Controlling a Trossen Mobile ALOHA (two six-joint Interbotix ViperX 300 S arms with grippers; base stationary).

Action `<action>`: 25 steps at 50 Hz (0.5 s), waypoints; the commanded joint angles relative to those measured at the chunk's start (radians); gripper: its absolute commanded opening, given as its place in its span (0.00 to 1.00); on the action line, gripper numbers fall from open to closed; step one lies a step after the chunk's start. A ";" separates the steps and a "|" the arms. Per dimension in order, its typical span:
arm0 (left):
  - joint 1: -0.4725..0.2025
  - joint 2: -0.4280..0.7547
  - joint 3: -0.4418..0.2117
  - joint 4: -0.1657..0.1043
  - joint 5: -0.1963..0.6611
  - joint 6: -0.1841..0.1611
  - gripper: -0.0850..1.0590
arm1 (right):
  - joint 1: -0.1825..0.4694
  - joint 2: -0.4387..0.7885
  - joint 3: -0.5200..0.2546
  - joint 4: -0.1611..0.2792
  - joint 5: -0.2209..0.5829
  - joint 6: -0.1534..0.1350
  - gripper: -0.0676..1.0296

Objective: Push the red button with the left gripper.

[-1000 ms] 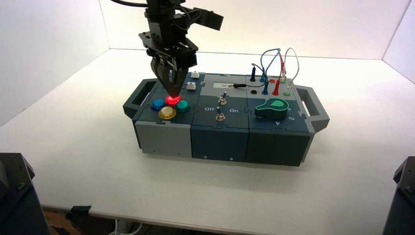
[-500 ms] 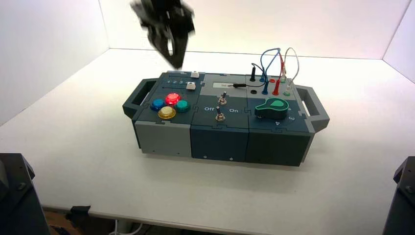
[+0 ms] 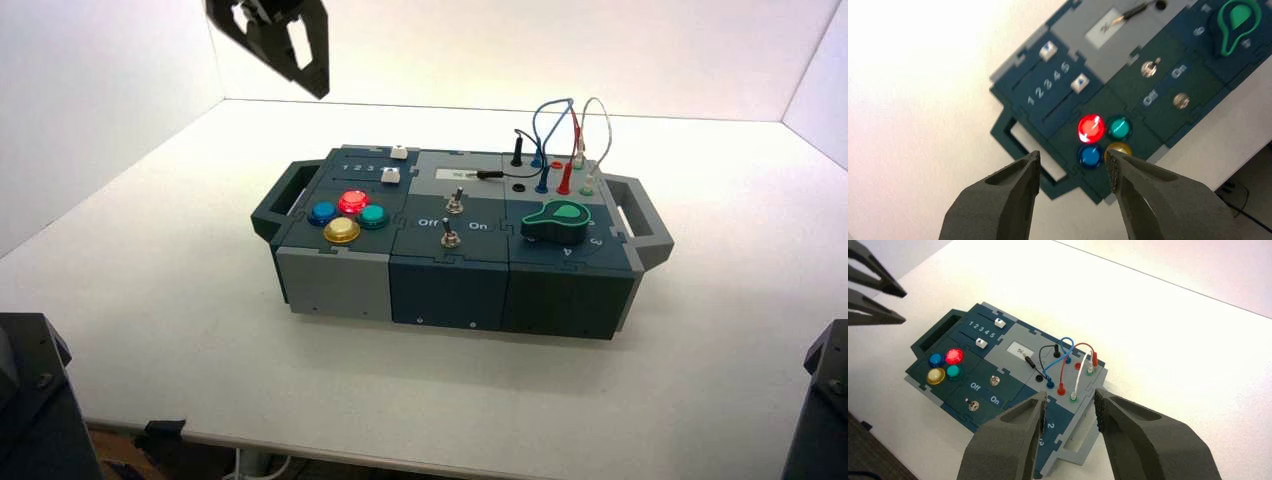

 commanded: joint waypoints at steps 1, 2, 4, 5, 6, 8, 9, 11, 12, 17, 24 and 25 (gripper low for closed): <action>-0.002 -0.020 0.003 -0.005 -0.029 -0.003 0.67 | 0.000 0.005 -0.014 0.003 -0.009 0.002 0.53; -0.002 -0.020 0.005 -0.005 -0.031 -0.003 0.67 | 0.000 0.006 -0.015 0.003 -0.009 0.002 0.53; -0.002 -0.018 0.006 -0.006 -0.034 -0.003 0.67 | 0.000 0.005 -0.014 0.002 -0.009 0.003 0.53; -0.002 -0.018 0.008 -0.006 -0.035 -0.003 0.67 | 0.000 0.005 -0.014 0.002 -0.011 0.002 0.53; -0.002 -0.017 0.009 -0.005 -0.037 -0.003 0.67 | 0.000 0.005 -0.014 0.002 -0.011 0.002 0.53; -0.002 -0.017 0.009 -0.006 -0.037 -0.003 0.67 | 0.000 0.006 -0.014 0.003 -0.009 0.002 0.53; -0.003 -0.017 0.011 -0.006 -0.037 -0.003 0.67 | 0.000 0.005 -0.014 0.003 -0.011 0.002 0.53; -0.002 -0.015 0.012 -0.006 -0.038 -0.003 0.67 | 0.000 0.005 -0.014 0.003 -0.009 0.002 0.53; -0.002 -0.014 0.012 -0.006 -0.040 -0.003 0.67 | 0.000 0.005 -0.015 0.003 -0.009 0.003 0.53; -0.002 -0.011 0.015 -0.005 -0.046 -0.003 0.67 | 0.000 0.005 -0.014 0.003 -0.009 0.003 0.53; -0.003 -0.005 0.012 -0.005 -0.049 -0.003 0.67 | 0.000 0.002 -0.015 0.002 -0.009 0.002 0.53; -0.002 -0.005 0.012 -0.006 -0.049 -0.003 0.67 | 0.000 0.000 -0.014 0.003 -0.011 0.003 0.53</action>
